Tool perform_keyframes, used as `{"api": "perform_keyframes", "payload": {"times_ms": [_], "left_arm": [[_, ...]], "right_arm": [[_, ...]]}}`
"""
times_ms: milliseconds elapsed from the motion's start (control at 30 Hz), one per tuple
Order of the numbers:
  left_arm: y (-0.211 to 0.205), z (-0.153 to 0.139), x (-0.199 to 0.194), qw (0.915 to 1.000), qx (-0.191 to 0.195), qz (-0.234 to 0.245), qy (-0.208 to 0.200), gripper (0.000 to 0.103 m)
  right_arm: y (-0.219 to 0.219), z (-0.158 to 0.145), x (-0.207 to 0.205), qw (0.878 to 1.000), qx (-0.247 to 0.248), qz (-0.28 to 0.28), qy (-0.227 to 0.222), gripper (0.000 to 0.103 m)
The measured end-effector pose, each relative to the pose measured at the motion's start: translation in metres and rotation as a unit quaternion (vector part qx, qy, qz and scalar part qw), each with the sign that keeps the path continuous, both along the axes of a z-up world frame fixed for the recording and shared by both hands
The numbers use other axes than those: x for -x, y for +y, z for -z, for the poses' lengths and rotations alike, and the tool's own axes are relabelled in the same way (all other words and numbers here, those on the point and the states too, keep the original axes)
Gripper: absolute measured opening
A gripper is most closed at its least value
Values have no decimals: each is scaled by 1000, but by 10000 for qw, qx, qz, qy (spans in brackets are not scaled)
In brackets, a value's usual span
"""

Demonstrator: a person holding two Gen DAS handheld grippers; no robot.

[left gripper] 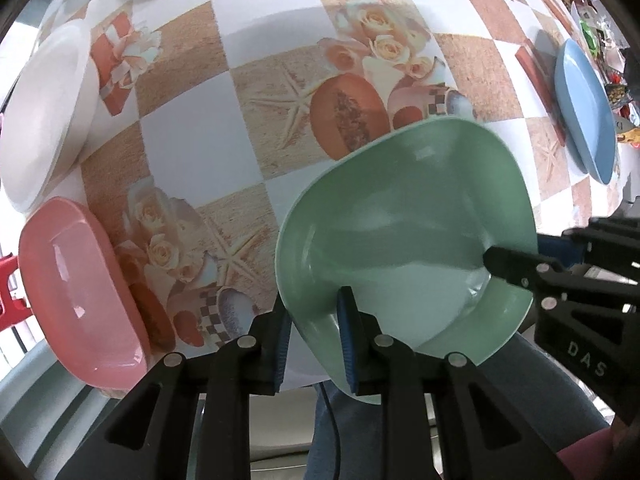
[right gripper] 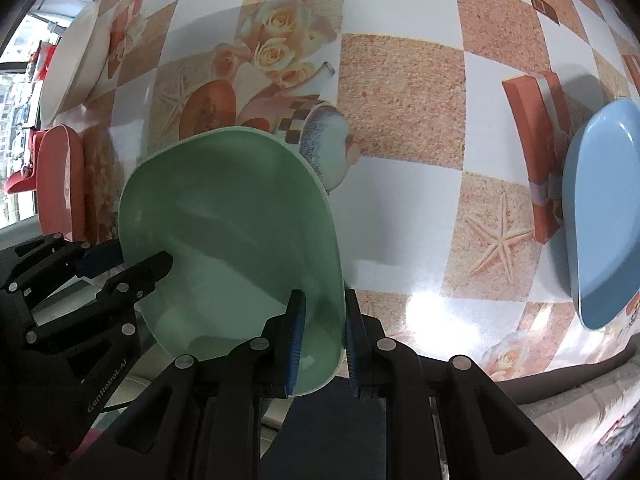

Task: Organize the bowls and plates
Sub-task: 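Lift the green plate with both grippers and lower it onto the pink plate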

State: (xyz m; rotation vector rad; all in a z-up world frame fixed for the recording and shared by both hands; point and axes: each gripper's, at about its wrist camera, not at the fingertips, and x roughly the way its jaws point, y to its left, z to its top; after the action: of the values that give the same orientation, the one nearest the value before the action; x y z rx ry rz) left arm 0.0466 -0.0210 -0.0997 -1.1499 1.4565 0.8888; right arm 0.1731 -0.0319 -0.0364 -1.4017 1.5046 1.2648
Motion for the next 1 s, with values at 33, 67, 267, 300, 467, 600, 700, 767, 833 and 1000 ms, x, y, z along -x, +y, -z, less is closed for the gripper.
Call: {"api": "perform_keyframes", "payload": {"times_ms": [33, 67, 267, 300, 467, 600, 700, 767, 833, 1000], "left_arm": [[2, -4, 1, 10000, -27, -23, -9, 25], [2, -8, 3, 10000, -75, -44, -7, 25], [4, -26, 17, 9994, -267, -222, -55, 25], [4, -28, 19, 9992, -309, -245, -57, 25], [4, -43, 34, 9980, -473, -405, -75, 25], [0, -51, 50, 9969, -582, -532, -34, 25], [-3, -56, 63, 9954, -649, -711, 2, 25], [-5, -59, 75, 9942, -684, -824, 33, 25], [-7, -64, 88, 9931, -721, -917, 68, 25], [-10, -70, 116, 9898, -825, -1140, 224, 25]], "right_arm": [[0, 3, 0, 10000, 52, 30, 43, 21], [-2, 3, 2, 9999, 107, 51, 70, 21], [1, -10, 17, 9998, 128, 13, 158, 21], [2, -12, 19, 9997, 132, 21, 190, 21], [7, -20, 35, 9995, 110, -17, 289, 21], [11, -25, 49, 9993, 98, -79, 362, 21], [13, -30, 62, 9990, 77, -192, 407, 21], [15, -32, 73, 9986, 70, -270, 450, 21], [16, -35, 86, 9981, 79, -351, 495, 21], [18, -37, 118, 9965, 59, -589, 594, 21]]}}
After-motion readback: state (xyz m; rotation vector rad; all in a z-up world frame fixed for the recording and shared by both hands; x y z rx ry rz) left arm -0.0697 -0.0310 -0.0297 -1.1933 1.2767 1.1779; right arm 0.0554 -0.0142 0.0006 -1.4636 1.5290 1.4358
